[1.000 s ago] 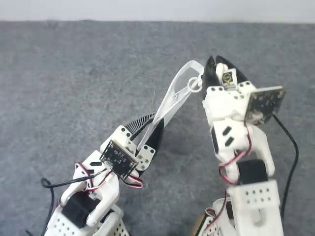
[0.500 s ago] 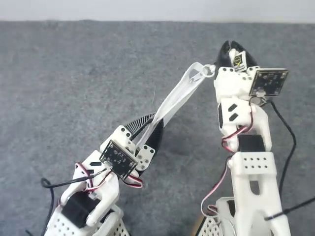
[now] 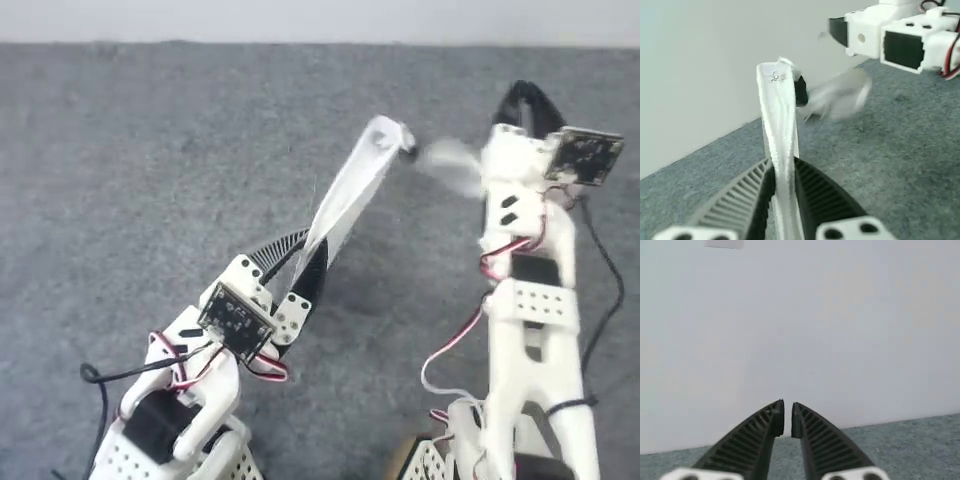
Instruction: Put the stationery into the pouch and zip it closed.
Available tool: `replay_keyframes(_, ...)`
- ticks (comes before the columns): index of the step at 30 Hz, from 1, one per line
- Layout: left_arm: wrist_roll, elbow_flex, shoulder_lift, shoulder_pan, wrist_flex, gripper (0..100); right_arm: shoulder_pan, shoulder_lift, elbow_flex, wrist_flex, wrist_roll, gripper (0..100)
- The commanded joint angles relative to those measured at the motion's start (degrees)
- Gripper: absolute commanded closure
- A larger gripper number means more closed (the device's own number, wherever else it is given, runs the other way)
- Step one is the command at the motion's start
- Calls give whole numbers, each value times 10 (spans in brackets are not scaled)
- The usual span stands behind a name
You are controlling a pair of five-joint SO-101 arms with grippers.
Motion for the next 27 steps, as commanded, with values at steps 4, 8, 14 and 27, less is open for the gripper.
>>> replay_keyframes(4, 2, 2, -4, -4, 6, 992, 19, -22, -55, 64, -5, 980)
replay_keyframes(8, 1, 2, -4, -4, 6, 992, 15, -103, -66, 210, -5, 838)
replay_keyframes(14, 1, 2, -1, -4, 4, 992, -12, -282, -66, 430, 30, 776)
replay_keyframes(27, 1, 2, -1, -4, 4, 992, -211, -354, -43, 594, 150, 775)
